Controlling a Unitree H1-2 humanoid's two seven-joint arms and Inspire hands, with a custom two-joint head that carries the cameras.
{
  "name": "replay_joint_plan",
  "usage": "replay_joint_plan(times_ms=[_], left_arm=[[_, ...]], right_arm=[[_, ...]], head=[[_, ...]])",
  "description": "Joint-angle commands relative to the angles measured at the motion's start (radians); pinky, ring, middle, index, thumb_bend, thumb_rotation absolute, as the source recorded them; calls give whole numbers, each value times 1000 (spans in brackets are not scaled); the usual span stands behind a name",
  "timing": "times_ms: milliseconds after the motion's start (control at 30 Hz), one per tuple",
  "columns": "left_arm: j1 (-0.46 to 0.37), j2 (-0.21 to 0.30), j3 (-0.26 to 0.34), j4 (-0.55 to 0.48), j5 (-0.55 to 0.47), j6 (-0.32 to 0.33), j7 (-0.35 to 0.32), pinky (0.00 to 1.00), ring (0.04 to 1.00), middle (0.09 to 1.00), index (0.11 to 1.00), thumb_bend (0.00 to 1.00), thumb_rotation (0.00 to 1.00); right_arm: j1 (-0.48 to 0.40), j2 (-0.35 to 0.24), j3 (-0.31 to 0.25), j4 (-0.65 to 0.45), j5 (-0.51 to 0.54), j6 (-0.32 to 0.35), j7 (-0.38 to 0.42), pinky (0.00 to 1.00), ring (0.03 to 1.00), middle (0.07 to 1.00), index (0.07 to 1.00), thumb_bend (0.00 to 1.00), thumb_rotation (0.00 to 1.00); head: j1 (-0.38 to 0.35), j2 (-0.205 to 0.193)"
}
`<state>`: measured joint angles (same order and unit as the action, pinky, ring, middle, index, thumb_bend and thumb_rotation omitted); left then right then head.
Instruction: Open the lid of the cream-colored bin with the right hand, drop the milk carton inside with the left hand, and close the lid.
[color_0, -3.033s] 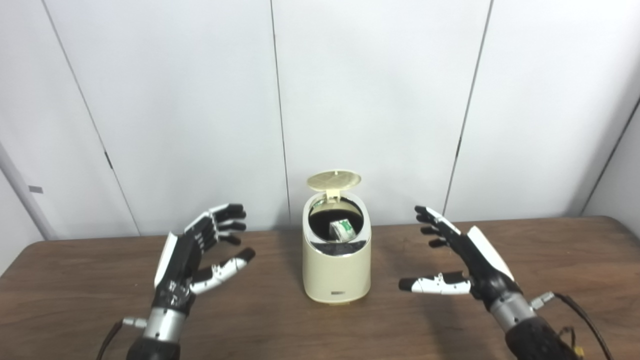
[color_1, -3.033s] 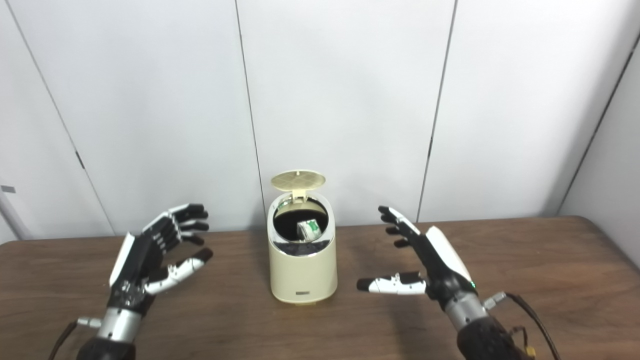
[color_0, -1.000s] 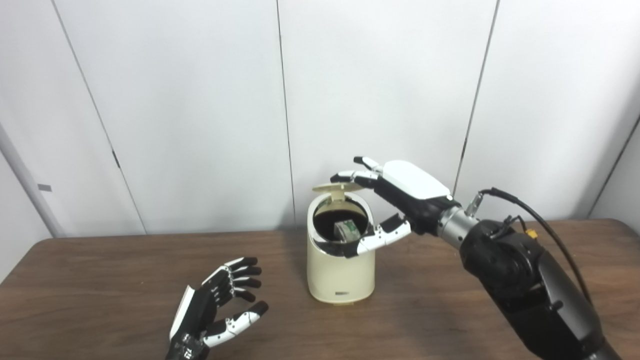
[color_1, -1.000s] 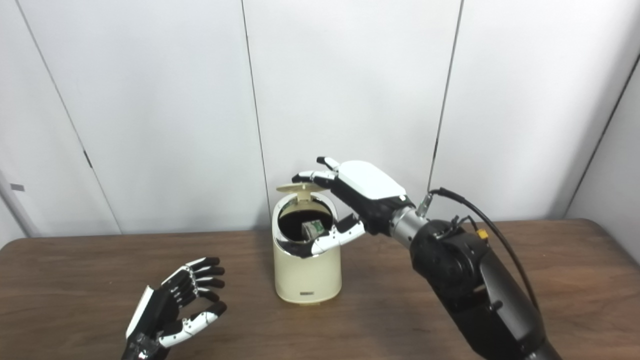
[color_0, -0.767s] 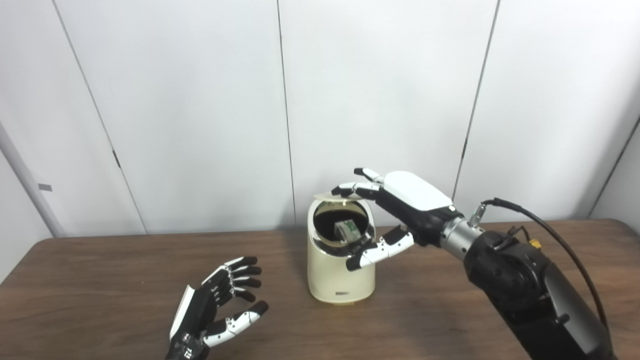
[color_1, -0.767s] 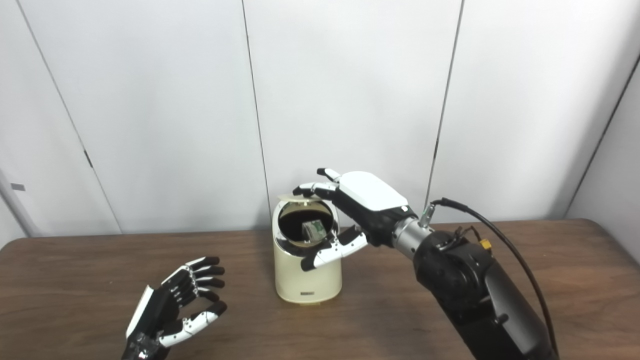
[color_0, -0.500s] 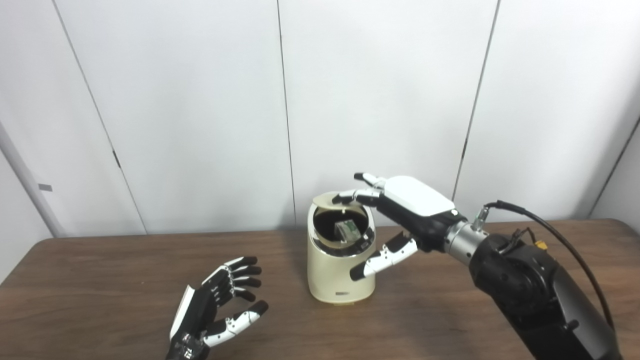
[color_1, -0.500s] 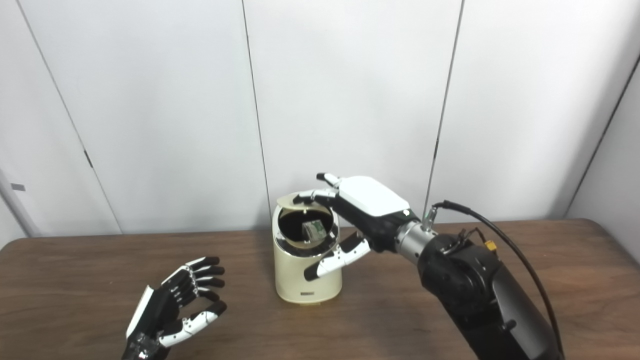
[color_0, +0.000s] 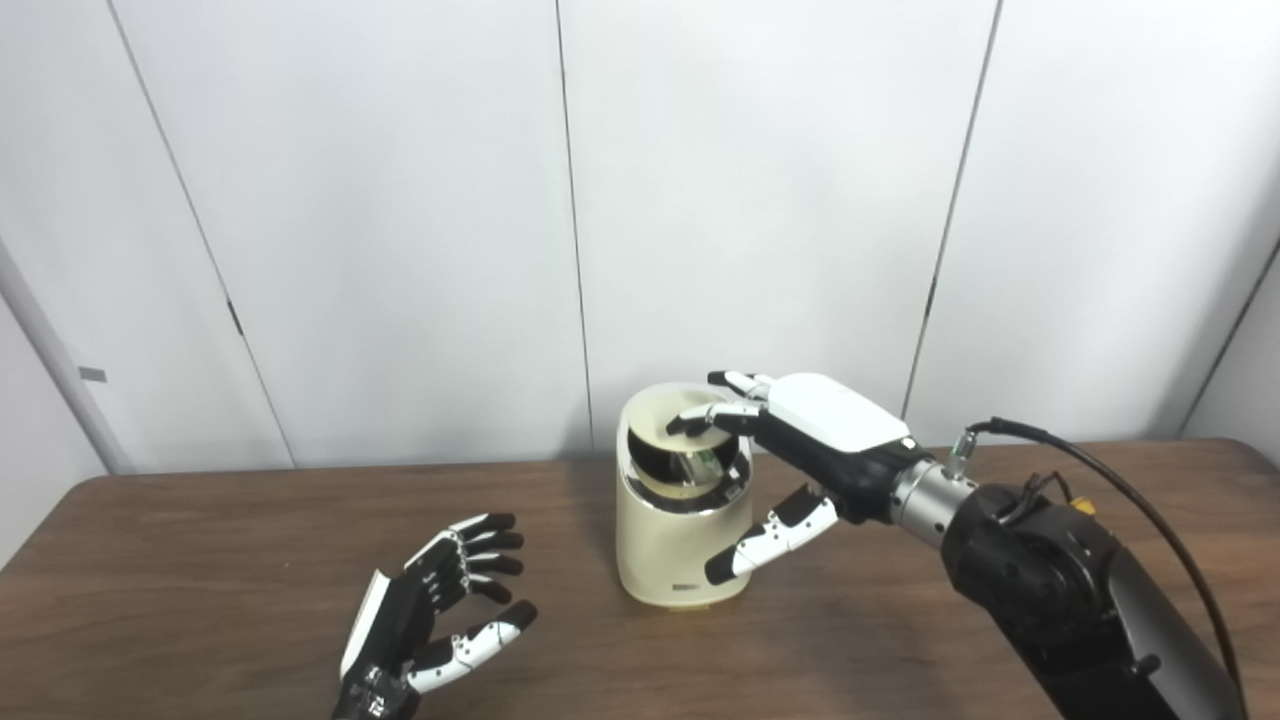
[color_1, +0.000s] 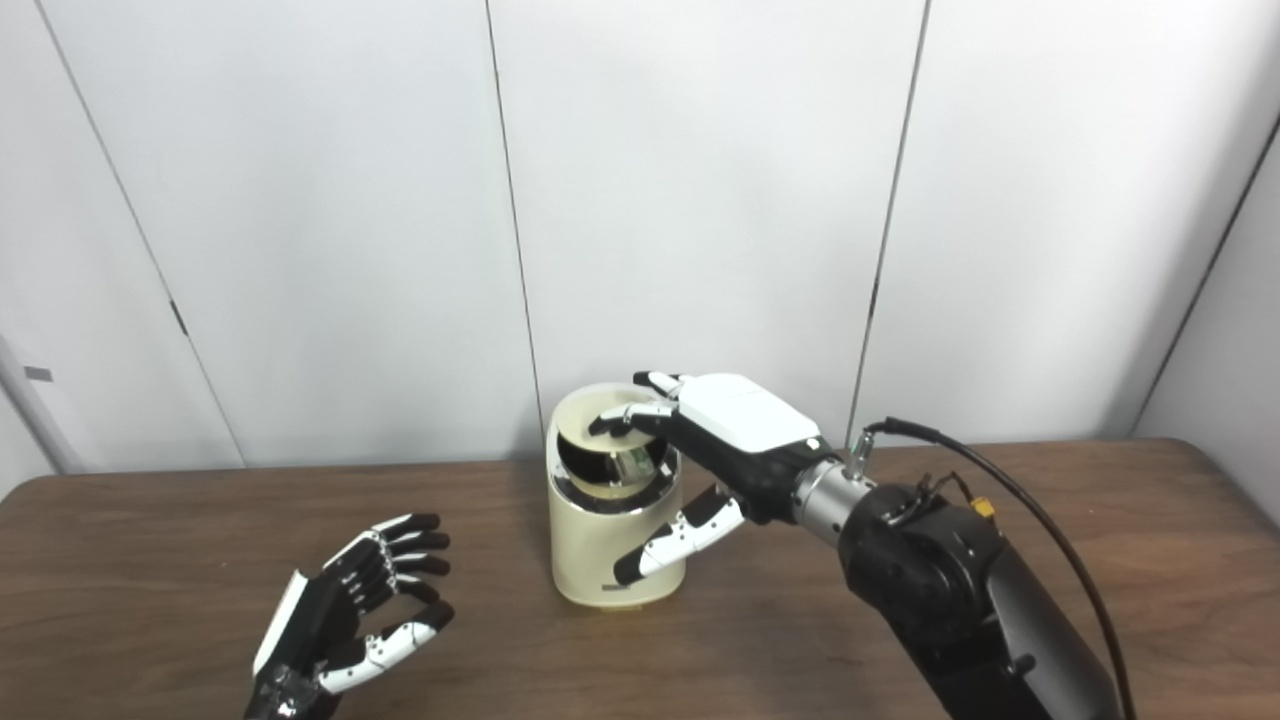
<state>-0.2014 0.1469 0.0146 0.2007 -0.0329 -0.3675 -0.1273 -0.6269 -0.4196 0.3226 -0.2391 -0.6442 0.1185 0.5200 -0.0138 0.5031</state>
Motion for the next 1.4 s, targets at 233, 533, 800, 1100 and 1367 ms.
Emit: replay_joint_plan(times_ms=[233,533,800,1100,1367], left_arm=[[26,-15,-3,12,1,-7,8,552,662,728,785,679,200],[33,-18,-2,-1,-8,0,5,548,664,727,785,666,178],[39,-22,0,-4,-18,1,1,545,665,727,785,690,210],[42,-21,1,-7,-14,-3,2,545,661,724,782,678,197],[40,-18,2,-8,-30,4,-8,549,663,728,784,666,178]], right_arm=[[-9,-6,15,-19,-29,-5,31,956,993,818,835,800,580],[5,-12,30,7,-40,-28,35,998,986,822,839,810,586],[7,-34,75,27,-126,-73,58,974,986,814,827,834,607],[4,-44,111,25,-182,-58,111,1000,1000,813,826,854,616],[24,-17,29,-11,-100,-48,27,1000,1000,809,833,821,585]], head=[[-1,11],[0,19],[4,25],[6,30],[5,28]])
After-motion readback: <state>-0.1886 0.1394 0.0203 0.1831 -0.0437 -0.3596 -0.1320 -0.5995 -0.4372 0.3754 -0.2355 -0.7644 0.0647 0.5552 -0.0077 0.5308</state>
